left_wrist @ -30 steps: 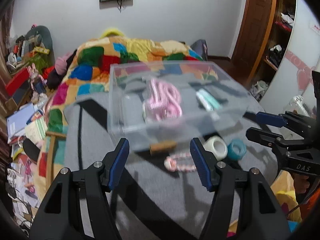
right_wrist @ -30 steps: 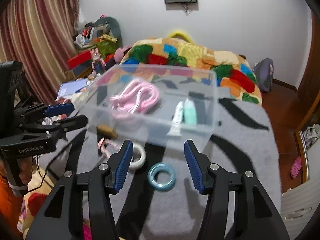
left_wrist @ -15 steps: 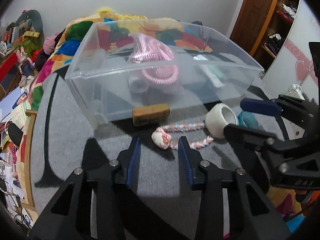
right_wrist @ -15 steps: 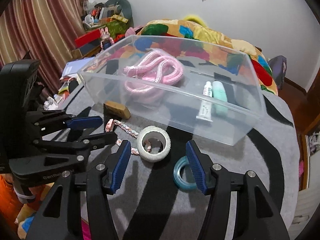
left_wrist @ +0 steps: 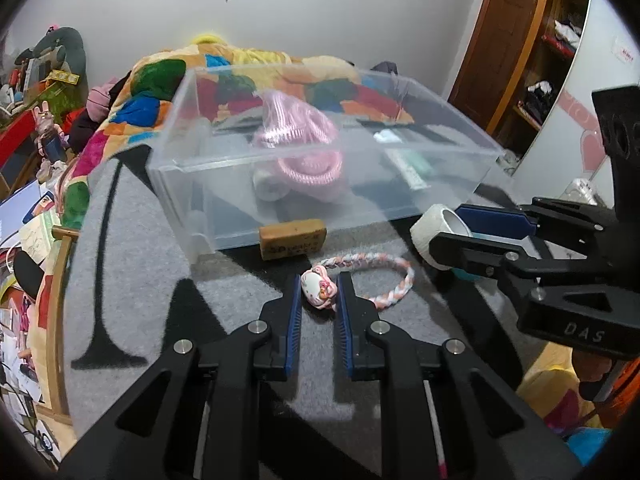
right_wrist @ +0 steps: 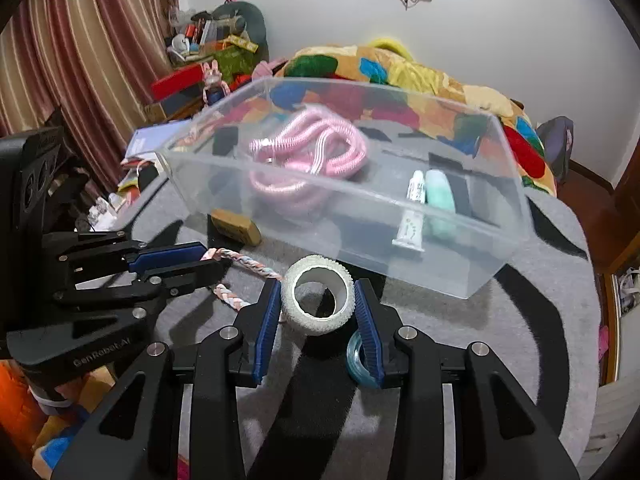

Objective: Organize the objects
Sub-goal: 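Grasp the braided rope toy with the left tool while the right tool grasps the white tape roll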

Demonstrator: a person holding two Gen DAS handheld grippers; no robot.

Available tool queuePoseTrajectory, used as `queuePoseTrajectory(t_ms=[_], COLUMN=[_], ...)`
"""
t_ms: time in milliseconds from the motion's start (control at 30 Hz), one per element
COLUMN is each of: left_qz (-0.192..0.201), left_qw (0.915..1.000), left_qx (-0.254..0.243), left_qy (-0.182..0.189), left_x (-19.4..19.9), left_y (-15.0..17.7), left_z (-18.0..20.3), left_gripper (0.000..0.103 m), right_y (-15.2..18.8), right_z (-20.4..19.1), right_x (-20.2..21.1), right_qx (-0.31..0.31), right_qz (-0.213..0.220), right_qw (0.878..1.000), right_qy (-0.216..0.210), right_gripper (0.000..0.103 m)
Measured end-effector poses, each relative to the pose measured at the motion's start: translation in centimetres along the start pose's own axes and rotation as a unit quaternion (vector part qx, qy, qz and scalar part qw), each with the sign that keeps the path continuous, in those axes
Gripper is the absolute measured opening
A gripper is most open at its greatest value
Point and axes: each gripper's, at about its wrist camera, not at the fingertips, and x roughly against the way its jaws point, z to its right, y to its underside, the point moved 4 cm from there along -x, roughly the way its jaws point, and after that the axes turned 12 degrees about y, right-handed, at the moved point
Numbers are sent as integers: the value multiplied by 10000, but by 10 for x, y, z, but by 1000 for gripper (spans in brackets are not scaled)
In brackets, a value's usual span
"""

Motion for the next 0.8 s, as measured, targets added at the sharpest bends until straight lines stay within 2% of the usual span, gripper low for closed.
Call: queuePoseTrajectory(t_ms=[500,800], left_qz=[830,989], left_qw=[9964,9946], left_qx=[-182,-288], left_qy=[58,138], left_x=[59,56], left_y=[-47,-82], left_z=[14,18], left_gripper=[17,17], right_y=[-31,-57], right_z=[29,45], right_x=[49,54], right_qx=[-529,-678], right_qz=[680,965], right_qw=[9962,9924], right_qy=[121,341], right_gripper=[34,34])
